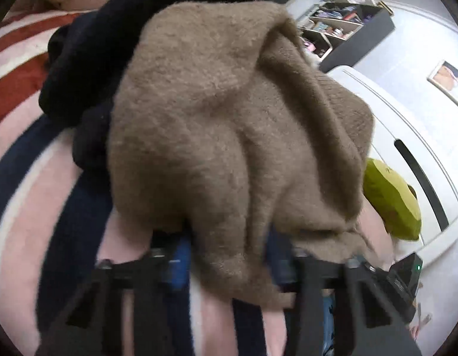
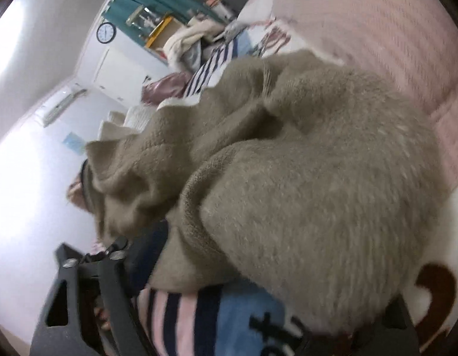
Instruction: Fold small clothes
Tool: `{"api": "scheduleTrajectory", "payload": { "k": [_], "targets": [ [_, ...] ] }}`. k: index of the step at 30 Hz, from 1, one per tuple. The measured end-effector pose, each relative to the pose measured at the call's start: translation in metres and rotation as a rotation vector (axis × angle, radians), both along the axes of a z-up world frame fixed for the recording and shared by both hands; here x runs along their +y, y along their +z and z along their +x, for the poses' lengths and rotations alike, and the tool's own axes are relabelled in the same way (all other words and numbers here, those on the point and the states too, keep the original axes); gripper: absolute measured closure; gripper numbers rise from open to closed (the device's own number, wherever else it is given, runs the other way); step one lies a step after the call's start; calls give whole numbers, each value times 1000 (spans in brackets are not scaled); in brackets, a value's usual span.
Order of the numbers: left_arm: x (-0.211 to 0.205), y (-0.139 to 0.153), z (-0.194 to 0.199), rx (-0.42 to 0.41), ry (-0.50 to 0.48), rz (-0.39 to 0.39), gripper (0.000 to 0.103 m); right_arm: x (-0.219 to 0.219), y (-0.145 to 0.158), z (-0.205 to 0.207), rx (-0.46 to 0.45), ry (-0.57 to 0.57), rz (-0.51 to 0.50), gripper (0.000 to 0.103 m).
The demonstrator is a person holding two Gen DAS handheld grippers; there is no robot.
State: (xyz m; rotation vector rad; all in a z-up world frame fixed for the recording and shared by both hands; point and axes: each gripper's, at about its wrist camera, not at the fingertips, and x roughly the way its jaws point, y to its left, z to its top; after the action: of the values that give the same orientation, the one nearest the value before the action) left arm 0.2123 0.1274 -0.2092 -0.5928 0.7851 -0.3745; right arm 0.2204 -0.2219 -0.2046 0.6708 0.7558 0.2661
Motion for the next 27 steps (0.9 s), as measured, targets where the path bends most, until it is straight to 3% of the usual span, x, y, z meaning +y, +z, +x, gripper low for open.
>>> {"api": "scheduleTrajectory", "payload": {
  "k": [1,3,6,12,16,19,21,25,27],
  "targets": [
    [0,3,-5,-13,-9,8,80,2,2,-1,-14,-1,-23,57],
    [-3,13,-20,-46,-29,26,84,4,6,-4,-37,21,-36,74],
    [-7,29,-50,-101,-63,13,85,-6,14,-18,-71,52,-51,81],
    [-11,47,-124,-146,-119,31,85,-26,26,-64,-112,134,-19,83],
    [-6,35,-159,-85,-135,27,84,-31,22,-106,-93,221,-32,83],
    [-8,10,-172,-1,-158,92,75,-29,9,-117,-24,264,-77,77],
    [-5,8,-182,8,-168,126,63,-24,2,-115,32,314,-126,72],
    [13,36,-192,-50,-174,173,36,-10,19,-121,56,498,-255,57],
    [30,57,-189,-99,-137,241,25,-18,43,-128,20,524,-255,41]
  ]
}}
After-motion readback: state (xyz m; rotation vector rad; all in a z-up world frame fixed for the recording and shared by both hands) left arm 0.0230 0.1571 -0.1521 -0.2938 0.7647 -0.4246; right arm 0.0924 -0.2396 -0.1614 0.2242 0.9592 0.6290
